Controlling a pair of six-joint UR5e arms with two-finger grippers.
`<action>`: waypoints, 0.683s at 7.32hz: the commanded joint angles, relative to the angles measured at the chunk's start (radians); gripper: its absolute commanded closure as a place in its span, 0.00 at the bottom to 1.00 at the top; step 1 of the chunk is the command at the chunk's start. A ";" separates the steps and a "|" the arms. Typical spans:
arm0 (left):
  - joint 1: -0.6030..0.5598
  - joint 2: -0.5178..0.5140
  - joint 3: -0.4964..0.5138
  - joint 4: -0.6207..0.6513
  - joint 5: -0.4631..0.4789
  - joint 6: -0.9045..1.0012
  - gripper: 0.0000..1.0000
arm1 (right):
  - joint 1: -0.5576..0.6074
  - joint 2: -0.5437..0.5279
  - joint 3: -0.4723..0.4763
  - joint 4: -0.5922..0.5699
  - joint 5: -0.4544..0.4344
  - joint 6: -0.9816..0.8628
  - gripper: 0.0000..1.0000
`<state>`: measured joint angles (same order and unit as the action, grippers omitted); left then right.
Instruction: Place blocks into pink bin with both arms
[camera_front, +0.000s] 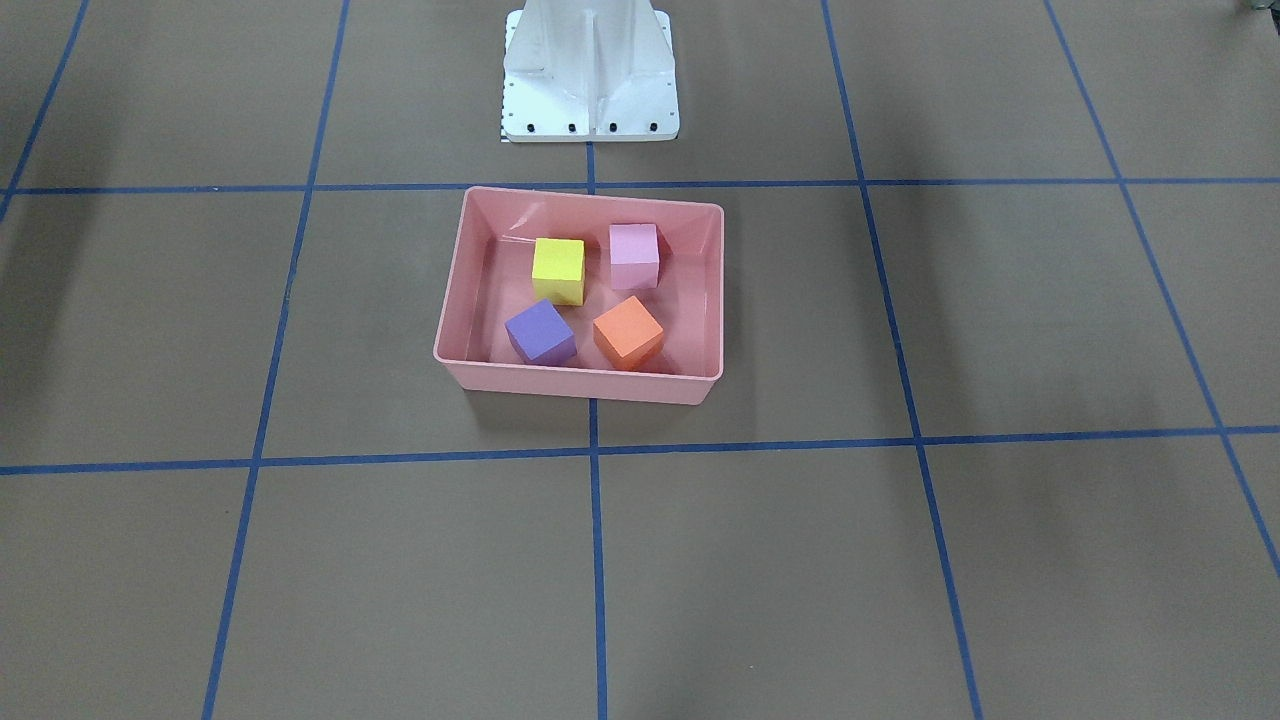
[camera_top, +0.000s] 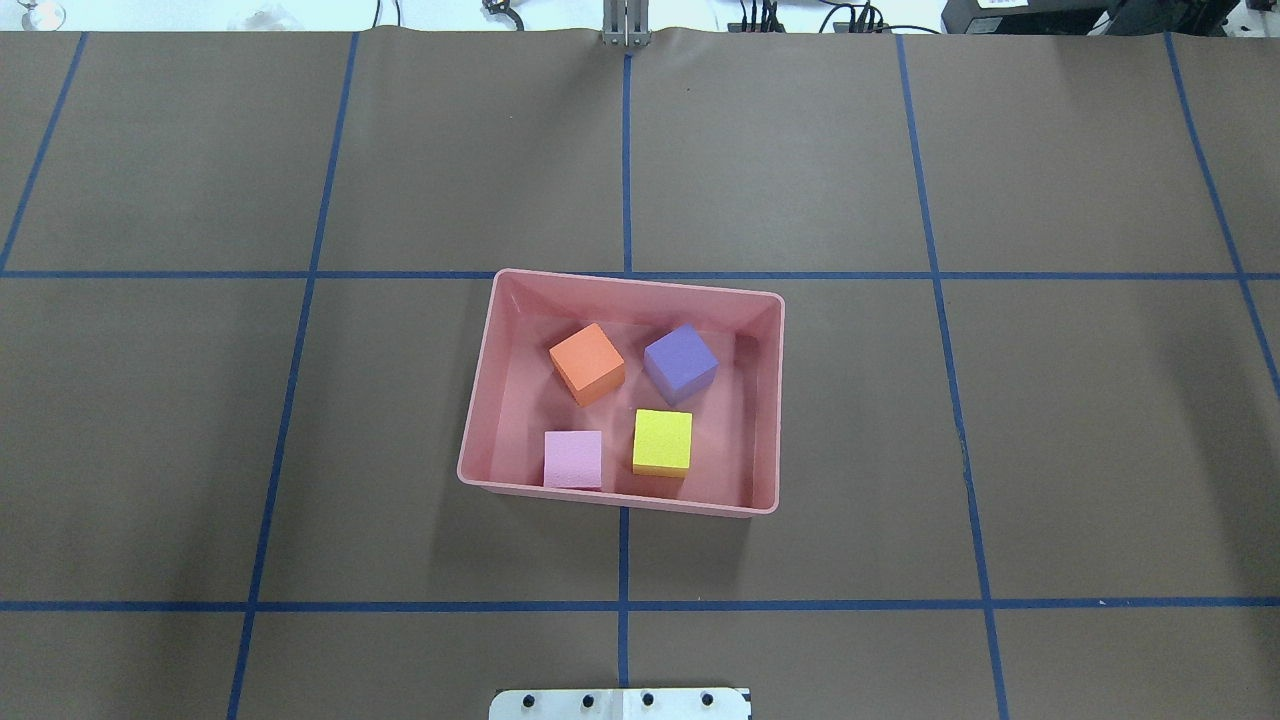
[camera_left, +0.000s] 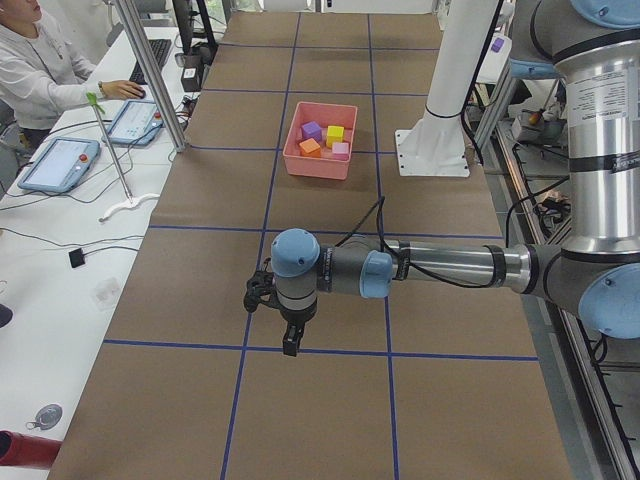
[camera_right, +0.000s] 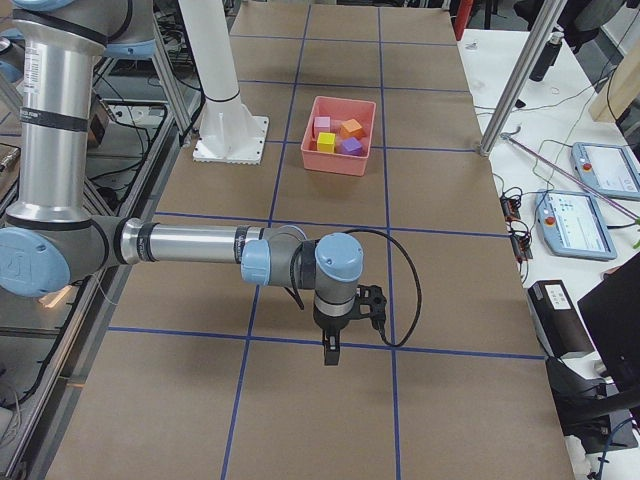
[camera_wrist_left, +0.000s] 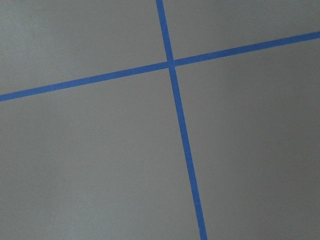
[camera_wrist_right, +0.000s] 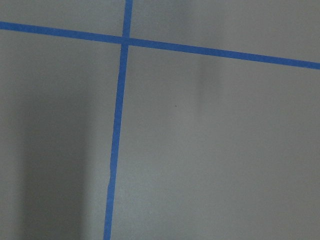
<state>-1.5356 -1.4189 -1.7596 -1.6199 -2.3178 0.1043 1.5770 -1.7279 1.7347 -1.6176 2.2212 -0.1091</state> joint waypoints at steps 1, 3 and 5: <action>0.000 0.000 -0.001 0.000 0.000 0.000 0.00 | 0.001 -0.001 -0.030 0.045 0.000 0.000 0.00; 0.000 0.000 -0.001 0.000 0.000 0.000 0.00 | 0.000 -0.002 -0.093 0.152 0.000 0.002 0.00; 0.000 0.002 0.000 0.000 0.000 0.000 0.00 | 0.000 0.005 -0.098 0.205 0.020 0.002 0.00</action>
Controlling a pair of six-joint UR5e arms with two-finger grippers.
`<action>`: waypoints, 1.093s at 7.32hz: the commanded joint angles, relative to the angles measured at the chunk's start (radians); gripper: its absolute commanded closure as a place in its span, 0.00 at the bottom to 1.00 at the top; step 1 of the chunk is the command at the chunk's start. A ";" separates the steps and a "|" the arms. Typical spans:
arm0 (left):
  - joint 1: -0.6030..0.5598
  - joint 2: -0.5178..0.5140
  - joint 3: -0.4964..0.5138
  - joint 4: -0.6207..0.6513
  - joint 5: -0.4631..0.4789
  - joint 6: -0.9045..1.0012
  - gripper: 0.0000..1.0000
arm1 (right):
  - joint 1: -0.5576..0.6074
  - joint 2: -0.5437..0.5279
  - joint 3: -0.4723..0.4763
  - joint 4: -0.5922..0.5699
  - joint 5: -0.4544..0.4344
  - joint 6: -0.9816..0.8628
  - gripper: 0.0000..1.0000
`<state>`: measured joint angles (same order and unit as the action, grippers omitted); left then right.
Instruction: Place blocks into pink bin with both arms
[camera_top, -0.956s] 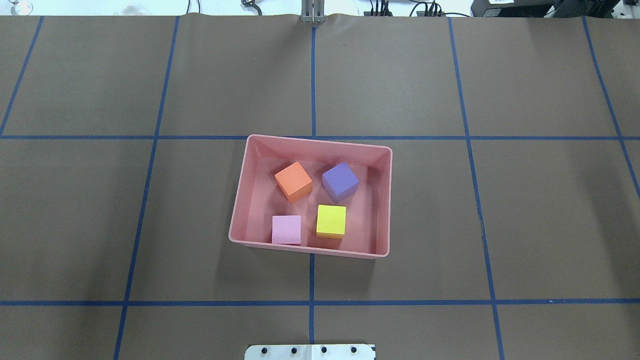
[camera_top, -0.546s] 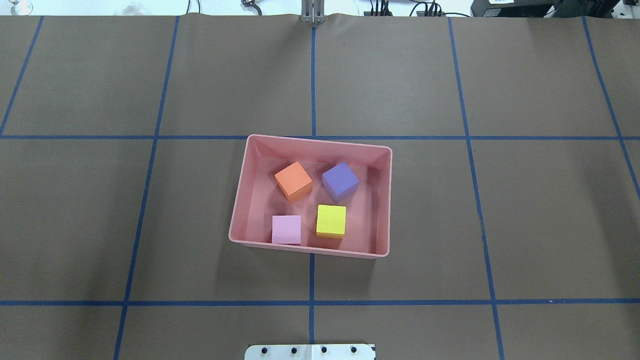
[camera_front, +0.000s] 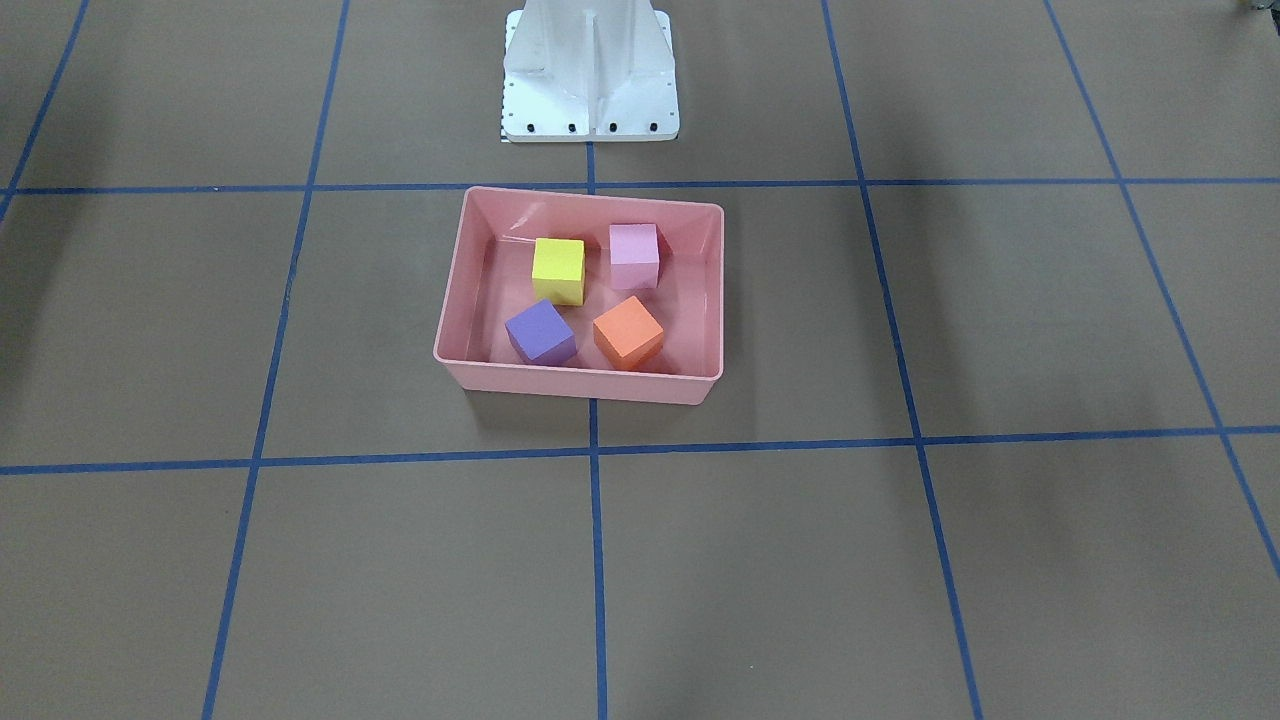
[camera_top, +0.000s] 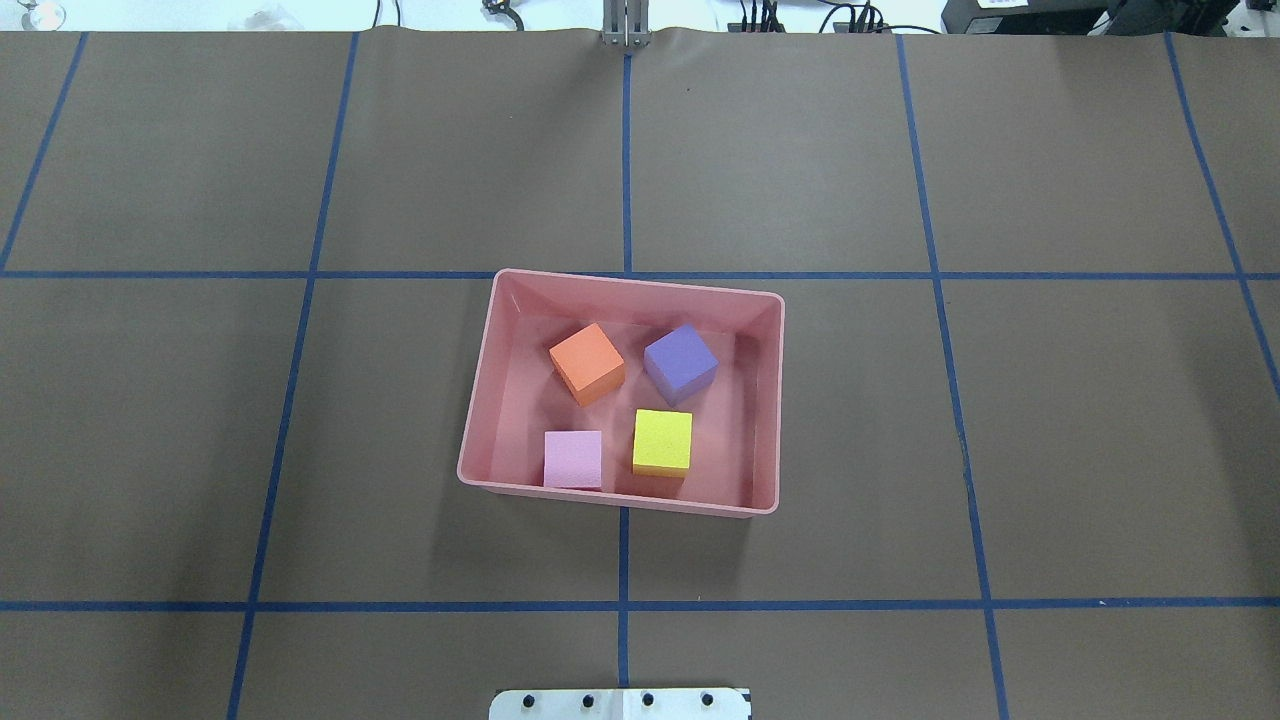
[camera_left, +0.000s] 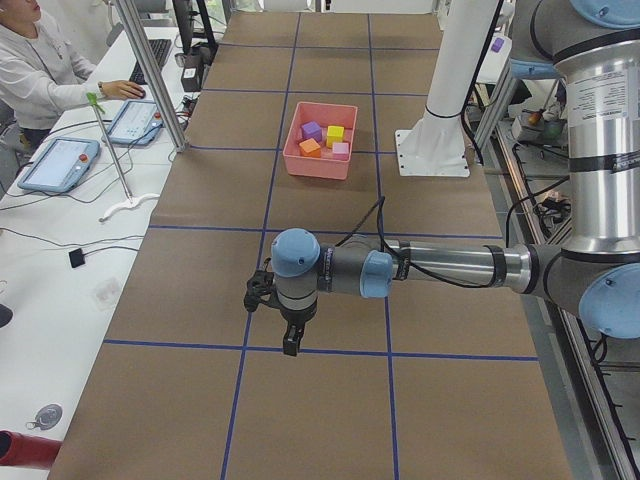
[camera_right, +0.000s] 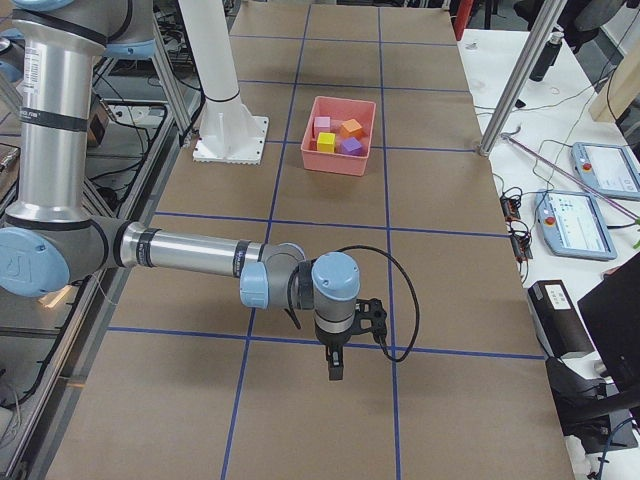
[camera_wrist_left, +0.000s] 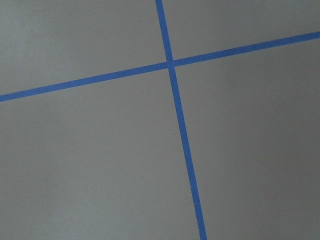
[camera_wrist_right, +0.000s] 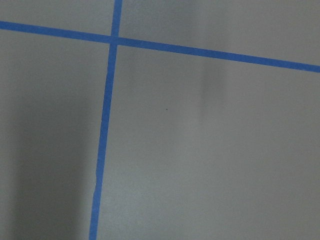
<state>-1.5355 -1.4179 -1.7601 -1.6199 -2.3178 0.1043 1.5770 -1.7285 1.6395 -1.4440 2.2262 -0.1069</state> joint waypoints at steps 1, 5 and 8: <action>0.000 0.001 0.001 0.000 0.000 0.000 0.00 | 0.000 0.012 0.002 0.034 0.039 0.000 0.00; -0.002 0.005 0.001 0.000 0.000 0.000 0.00 | 0.000 0.010 0.000 0.036 0.043 -0.008 0.00; 0.000 0.011 0.001 0.000 0.000 0.000 0.00 | 0.000 0.012 0.000 0.039 0.043 -0.008 0.00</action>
